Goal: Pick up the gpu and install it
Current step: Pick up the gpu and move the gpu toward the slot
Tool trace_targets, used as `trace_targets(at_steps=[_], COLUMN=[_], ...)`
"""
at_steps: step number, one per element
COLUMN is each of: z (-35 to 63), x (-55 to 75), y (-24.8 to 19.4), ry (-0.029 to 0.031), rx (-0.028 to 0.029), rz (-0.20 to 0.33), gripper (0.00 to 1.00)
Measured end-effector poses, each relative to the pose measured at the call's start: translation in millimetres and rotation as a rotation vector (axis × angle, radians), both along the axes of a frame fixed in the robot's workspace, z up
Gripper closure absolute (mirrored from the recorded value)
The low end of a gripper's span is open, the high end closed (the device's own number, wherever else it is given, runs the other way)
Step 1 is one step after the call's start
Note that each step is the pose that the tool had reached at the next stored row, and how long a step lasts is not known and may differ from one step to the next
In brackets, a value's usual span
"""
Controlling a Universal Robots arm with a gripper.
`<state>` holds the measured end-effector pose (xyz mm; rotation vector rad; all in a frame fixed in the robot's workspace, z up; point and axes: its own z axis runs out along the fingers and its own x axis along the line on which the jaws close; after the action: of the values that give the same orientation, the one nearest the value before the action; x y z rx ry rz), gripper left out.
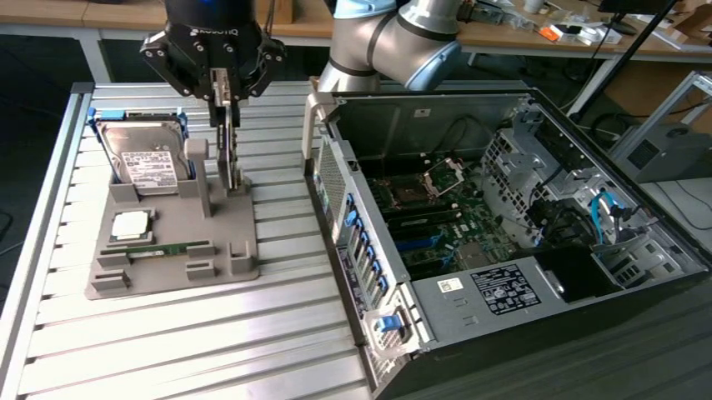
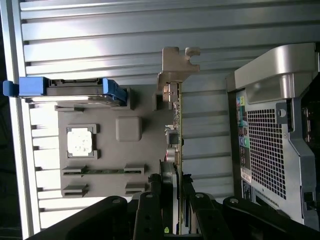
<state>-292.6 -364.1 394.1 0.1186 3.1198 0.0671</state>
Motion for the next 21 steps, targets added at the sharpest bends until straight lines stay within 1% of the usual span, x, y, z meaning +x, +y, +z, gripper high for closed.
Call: trace_targets(at_steps=[21], z=[19.3], x=[0.0], y=[0.0], ry=[0.0], rx=[0.0003], rz=[0.0], gripper=[0.73])
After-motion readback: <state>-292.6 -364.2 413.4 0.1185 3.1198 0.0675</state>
